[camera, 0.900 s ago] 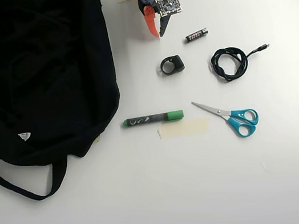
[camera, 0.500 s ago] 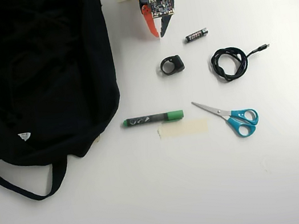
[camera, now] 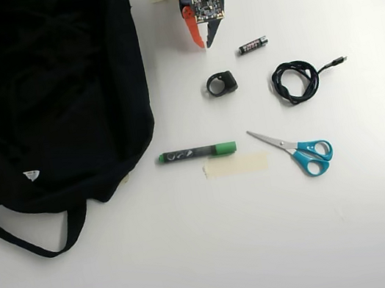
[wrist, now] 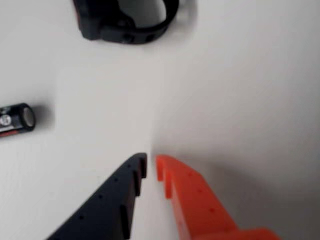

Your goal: Put the green marker into the black bag

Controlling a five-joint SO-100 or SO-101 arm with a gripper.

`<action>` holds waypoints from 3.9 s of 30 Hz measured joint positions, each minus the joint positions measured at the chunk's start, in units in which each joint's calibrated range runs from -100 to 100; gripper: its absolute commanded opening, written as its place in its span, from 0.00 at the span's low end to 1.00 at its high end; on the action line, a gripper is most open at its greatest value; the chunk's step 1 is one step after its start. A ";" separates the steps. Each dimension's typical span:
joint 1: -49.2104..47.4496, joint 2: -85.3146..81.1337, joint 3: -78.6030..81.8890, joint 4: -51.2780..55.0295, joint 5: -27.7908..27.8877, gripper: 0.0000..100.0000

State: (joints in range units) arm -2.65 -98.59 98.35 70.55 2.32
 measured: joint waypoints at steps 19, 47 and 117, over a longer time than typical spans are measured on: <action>0.00 0.00 0.00 0.00 0.00 0.02; 0.07 10.29 -12.58 -16.83 -0.05 0.02; 0.00 91.41 -83.96 -64.23 -0.20 0.02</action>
State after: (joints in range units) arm -2.65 -7.18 14.39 6.31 2.12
